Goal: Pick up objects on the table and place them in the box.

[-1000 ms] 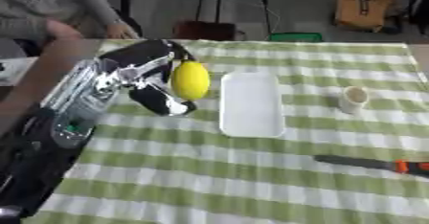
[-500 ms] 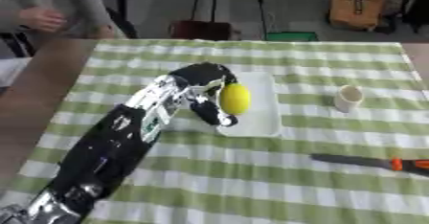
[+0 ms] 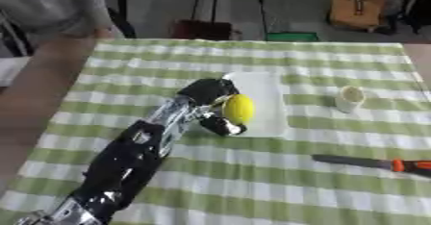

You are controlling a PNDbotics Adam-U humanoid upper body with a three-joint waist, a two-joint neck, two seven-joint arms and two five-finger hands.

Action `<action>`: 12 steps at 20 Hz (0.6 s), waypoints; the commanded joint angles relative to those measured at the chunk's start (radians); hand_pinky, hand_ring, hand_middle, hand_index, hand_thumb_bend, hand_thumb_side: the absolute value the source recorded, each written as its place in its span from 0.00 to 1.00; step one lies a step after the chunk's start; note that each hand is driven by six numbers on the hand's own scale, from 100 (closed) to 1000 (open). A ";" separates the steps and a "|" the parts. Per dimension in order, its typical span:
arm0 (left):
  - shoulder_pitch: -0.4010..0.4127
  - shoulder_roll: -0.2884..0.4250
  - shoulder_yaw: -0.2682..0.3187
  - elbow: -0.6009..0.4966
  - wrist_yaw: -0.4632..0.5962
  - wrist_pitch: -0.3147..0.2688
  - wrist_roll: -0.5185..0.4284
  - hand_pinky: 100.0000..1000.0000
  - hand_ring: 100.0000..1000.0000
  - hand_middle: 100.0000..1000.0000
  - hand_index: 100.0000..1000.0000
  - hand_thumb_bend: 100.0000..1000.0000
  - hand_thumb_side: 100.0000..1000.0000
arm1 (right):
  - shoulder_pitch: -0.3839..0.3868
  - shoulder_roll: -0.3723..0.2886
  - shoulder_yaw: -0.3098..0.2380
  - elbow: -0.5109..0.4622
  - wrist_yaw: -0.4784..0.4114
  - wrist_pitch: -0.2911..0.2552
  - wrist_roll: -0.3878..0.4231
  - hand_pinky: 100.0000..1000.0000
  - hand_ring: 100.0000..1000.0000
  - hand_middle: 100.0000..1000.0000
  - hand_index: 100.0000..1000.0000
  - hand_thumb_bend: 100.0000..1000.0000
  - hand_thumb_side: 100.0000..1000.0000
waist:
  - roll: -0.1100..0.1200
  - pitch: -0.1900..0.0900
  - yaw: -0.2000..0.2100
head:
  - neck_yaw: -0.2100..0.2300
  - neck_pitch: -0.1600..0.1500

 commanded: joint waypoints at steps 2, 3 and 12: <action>-0.015 0.001 0.041 -0.080 0.022 0.026 0.127 0.74 0.78 0.83 0.86 0.73 0.79 | -0.010 -0.013 -0.005 -0.014 -0.008 -0.003 0.002 0.58 0.59 0.69 0.81 0.38 0.71 | -0.005 -0.017 0.002 | -0.001 0.004; -0.013 0.003 0.046 -0.102 0.035 0.035 0.150 0.74 0.78 0.83 0.86 0.73 0.79 | -0.010 -0.013 -0.005 -0.014 -0.008 -0.003 0.002 0.58 0.59 0.69 0.81 0.38 0.71 | -0.005 -0.017 0.002 | -0.001 0.004; 0.004 0.031 0.107 -0.360 0.166 0.096 0.256 0.69 0.77 0.83 0.85 0.66 0.82 | -0.007 -0.012 -0.006 -0.012 -0.008 -0.002 0.001 0.58 0.59 0.69 0.81 0.38 0.71 | -0.005 -0.022 0.007 | -0.002 -0.002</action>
